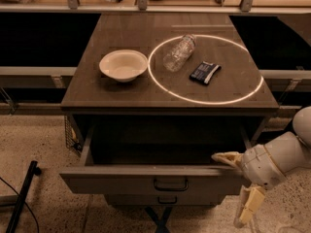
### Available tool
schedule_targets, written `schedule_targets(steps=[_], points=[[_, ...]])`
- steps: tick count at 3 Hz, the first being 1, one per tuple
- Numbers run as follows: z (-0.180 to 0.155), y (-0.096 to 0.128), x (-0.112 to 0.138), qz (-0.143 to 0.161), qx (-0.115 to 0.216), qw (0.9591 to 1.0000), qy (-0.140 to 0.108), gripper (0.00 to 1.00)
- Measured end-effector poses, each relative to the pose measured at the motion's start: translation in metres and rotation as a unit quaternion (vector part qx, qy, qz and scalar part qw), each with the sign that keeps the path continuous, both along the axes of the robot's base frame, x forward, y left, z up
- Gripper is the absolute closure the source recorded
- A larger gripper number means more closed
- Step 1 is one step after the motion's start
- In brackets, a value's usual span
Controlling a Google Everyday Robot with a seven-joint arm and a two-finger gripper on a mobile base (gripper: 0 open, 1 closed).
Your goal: Open top drawer
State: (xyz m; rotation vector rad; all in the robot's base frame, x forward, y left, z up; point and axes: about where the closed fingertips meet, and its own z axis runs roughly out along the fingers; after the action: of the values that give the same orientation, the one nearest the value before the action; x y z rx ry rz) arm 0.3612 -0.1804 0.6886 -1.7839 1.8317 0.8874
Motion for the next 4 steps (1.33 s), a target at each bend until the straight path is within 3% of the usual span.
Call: schedule_targets(steps=[2,4], points=[[-0.015,0.019,0.019,-0.01,0.003,0.9999,-0.006,0.0],[-0.018,0.015,0.017,-0.011,-0.006,0.9999,-0.002,0.0]])
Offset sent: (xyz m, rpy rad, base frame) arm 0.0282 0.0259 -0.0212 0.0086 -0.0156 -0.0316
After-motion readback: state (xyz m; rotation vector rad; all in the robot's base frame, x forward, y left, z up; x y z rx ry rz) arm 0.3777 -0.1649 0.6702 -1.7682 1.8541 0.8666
